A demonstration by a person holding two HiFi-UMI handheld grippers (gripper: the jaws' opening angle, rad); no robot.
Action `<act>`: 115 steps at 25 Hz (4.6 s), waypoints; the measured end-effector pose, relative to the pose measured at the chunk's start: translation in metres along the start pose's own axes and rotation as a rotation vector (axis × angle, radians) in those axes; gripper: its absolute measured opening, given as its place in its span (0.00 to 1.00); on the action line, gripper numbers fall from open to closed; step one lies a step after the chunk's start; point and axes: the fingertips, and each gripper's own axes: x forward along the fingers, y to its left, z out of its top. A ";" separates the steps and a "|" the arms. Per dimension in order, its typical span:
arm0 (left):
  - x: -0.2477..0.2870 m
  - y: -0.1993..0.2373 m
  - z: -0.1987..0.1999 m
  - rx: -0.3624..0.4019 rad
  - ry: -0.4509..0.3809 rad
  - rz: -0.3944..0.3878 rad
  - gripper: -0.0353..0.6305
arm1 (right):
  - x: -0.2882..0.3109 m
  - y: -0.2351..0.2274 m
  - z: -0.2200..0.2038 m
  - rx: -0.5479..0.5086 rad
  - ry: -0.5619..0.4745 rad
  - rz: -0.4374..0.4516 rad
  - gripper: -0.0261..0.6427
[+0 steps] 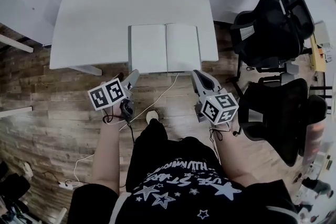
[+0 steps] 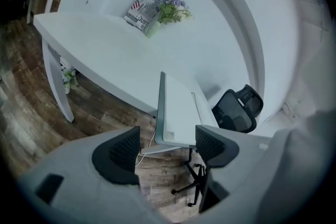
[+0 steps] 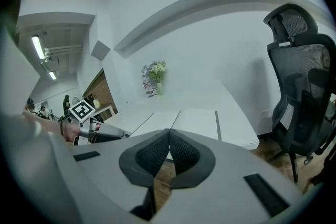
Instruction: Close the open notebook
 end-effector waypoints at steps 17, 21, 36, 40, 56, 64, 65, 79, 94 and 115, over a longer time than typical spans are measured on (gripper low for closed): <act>0.026 -0.003 -0.007 0.014 0.089 -0.082 0.19 | 0.006 -0.014 -0.006 0.034 0.027 -0.052 0.04; 0.019 -0.011 -0.001 0.086 0.058 -0.031 0.16 | 0.003 -0.017 -0.006 0.038 0.018 -0.040 0.04; -0.011 -0.086 0.020 0.406 -0.119 0.188 0.15 | -0.015 -0.046 0.013 0.035 -0.041 0.035 0.04; -0.011 -0.113 0.022 0.457 -0.141 0.187 0.14 | -0.024 -0.062 0.017 0.044 -0.057 0.032 0.04; 0.023 -0.210 0.001 0.619 -0.192 0.143 0.12 | -0.060 -0.117 0.029 0.091 -0.125 0.010 0.04; 0.060 -0.242 -0.025 0.727 -0.150 0.149 0.12 | -0.076 -0.144 0.025 0.112 -0.132 -0.003 0.04; 0.066 -0.245 -0.029 0.740 -0.143 0.152 0.12 | -0.078 -0.149 0.024 0.114 -0.132 -0.006 0.04; 0.139 -0.248 -0.086 0.881 -0.011 0.234 0.12 | -0.098 -0.196 0.002 0.141 -0.091 -0.012 0.04; 0.164 -0.236 -0.108 0.870 0.033 0.322 0.13 | -0.096 -0.204 -0.020 0.119 -0.026 0.085 0.04; 0.047 -0.244 -0.115 0.738 -0.203 0.291 0.33 | -0.096 -0.131 0.001 -0.011 -0.043 0.234 0.04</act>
